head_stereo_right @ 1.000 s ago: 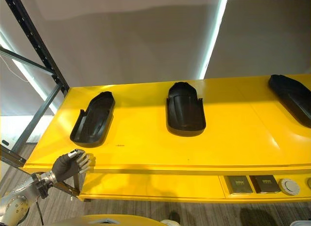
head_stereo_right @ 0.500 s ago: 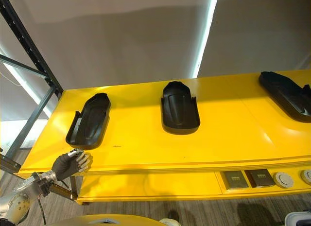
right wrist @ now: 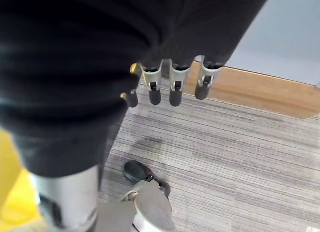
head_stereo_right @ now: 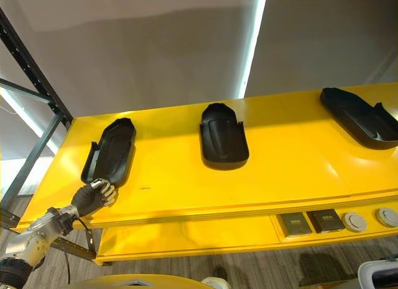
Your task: Move parts from the plastic box to the shelf.
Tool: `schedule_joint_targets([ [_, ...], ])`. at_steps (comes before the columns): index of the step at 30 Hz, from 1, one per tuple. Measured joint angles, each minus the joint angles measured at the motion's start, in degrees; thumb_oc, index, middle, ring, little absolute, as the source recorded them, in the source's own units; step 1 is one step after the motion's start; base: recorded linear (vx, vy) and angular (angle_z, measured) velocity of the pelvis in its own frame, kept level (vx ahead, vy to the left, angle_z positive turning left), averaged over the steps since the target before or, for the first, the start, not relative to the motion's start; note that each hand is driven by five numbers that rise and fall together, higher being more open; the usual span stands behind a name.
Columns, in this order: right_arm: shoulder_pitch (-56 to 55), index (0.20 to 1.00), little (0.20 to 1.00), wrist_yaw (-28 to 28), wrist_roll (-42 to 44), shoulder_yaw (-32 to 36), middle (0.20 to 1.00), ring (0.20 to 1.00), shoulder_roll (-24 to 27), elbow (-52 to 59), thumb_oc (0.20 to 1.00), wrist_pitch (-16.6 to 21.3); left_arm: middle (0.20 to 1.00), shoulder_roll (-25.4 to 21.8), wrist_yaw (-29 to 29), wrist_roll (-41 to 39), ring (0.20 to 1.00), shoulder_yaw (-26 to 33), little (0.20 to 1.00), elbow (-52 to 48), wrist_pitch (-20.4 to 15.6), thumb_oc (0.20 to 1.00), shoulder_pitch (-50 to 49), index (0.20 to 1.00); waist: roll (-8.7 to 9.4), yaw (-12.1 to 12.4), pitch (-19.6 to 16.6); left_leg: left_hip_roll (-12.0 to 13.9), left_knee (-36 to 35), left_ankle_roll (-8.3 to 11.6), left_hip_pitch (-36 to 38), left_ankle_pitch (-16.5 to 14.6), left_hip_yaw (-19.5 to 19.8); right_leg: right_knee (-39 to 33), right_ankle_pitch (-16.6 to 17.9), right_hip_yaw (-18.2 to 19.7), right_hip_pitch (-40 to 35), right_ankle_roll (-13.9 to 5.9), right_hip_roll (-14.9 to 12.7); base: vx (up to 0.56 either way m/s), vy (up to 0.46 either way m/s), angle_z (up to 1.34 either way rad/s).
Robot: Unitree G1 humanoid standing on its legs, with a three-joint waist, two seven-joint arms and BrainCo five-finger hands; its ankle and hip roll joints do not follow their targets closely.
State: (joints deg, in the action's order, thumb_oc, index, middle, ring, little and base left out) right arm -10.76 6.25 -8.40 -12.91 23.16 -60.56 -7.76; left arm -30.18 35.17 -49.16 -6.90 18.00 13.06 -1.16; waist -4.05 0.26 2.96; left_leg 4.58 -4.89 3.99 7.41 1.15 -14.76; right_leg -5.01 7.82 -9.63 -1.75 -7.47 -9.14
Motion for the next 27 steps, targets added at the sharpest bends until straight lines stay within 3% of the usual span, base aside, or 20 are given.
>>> schedule_joint_targets([
  [12, 0.0, 1.0, 1.0, -0.1, -1.0, -0.4, 1.0, 1.0, 0.1, 0.1, 1.0, 0.1, 0.2, 1.1, -0.7, 0.0, 0.2, -0.1, 0.2, 3.7, -1.6, 0.2, 2.7, 0.2, 0.32, -0.7, 0.2, 0.1, 0.0, 0.21, 0.7, -0.4, -1.0, 0.0, 0.0, 1.1, 0.0, 0.0, 0.2, 0.0, 0.0, -0.05],
  [13, 0.1, 1.0, 1.0, -0.2, -1.0, -0.4, 1.0, 1.0, 0.1, 0.1, 1.0, 0.0, 0.263, 1.1, -0.7, 0.0, 0.263, -0.1, 0.263, 3.8, -1.9, 0.263, 2.7, 0.263, 0.32, -0.8, 0.2, 0.1, 0.0, 0.2, 0.7, -0.4, -1.0, 0.0, 0.0, 1.1, 0.0, 0.0, 0.2, 0.0, 0.0, 0.0],
  [14, 0.2, 1.0, 1.0, -0.5, -1.0, -0.4, 1.0, 1.0, 0.1, 0.1, 1.0, 0.0, 0.708, 1.1, -0.7, 0.0, 0.708, -0.1, 0.708, 3.7, -1.9, 0.708, 2.7, 0.708, 0.33, -0.8, 0.2, 0.1, 0.0, 0.19, 0.7, -0.4, -1.0, 0.0, 0.0, 1.1, 0.0, 0.0, 0.2, 0.0, 0.0, 0.0],
  [15, 0.3, 1.0, 1.0, -0.7, -1.0, -0.4, 1.0, 1.0, 0.1, 0.1, 1.0, 0.0, 1.0, 1.1, -0.7, 0.0, 1.0, -0.1, 1.0, 3.7, -1.9, 1.0, 2.7, 1.0, 0.34, -0.8, 0.2, 0.1, 0.0, 0.19, 0.7, -0.4, -1.0, 0.0, 0.0, 1.1, 0.0, 0.0, 0.2, 0.0, 0.0, 0.0],
  [19, 0.5, 1.0, 1.0, -1.1, -1.0, -0.4, 1.0, 1.0, 0.1, 0.8, 1.0, 0.1, 1.0, 1.0, -0.1, 0.1, 1.0, -0.7, 1.0, 2.1, -2.4, 1.0, 2.5, 1.0, 0.68, -0.4, 0.8, 0.1, 0.0, 0.15, 0.6, -0.4, -0.9, 0.0, 0.0, 1.0, 0.0, 0.01, 0.2, -0.02, -0.006, 0.01],
  [21, 0.7, 1.0, 1.0, -1.1, -1.0, -0.4, 1.0, 1.0, 0.0, 1.1, 1.0, 0.0, 1.0, 1.0, 0.3, 0.5, 1.0, -0.8, 1.0, -4.2, -2.5, 1.0, 2.0, 1.0, 1.52, 0.4, 2.2, 0.1, 0.0, -0.14, 0.6, -0.2, -0.9, 0.0, 0.0, 0.9, -0.1, 0.05, 0.1, -0.07, -0.026, 0.03],
  [23, 1.0, 1.0, 1.0, -1.0, -1.0, -0.4, 1.0, 1.0, 0.0, 1.4, 1.0, 0.1, 1.0, -0.3, 0.4, 2.1, 1.0, -0.4, 1.0, -10.6, -2.3, 1.0, 0.4, 1.0, 1.24, 1.0, 2.6, 0.1, 0.0, -0.16, 0.6, -0.2, -0.7, 0.0, 0.1, 0.7, -0.2, 0.09, 0.1, -0.05, -0.016, 0.01],
  [25, 0.7, 1.0, 1.0, -0.9, -0.9, -0.3, 1.0, 1.0, 0.0, 1.0, 1.0, -0.1, 1.0, -4.0, 5.3, 2.1, 1.0, -0.6, 1.0, -23.0, -2.8, 1.0, -2.0, 1.0, 1.45, 2.3, 3.3, 0.0, 0.0, -0.29, 0.5, 0.0, 0.3, 0.2, 0.3, -0.4, -0.8, -0.26, -0.1, -0.04, -0.014, 0.24],
  [27, 0.3, 1.0, 1.0, -0.8, -0.9, -0.2, 1.0, 1.0, 0.0, 1.0, 1.0, 0.1, 1.0, -5.2, 7.6, 2.2, 1.0, -0.6, 1.0, -24.2, -2.1, 1.0, -2.5, 1.0, 1.19, 2.7, 3.1, 0.0, 0.0, -0.24, 0.7, -0.2, 0.6, 0.0, 0.1, -0.5, -1.1, -0.36, -0.1, -0.05, -0.019, 0.16],
])
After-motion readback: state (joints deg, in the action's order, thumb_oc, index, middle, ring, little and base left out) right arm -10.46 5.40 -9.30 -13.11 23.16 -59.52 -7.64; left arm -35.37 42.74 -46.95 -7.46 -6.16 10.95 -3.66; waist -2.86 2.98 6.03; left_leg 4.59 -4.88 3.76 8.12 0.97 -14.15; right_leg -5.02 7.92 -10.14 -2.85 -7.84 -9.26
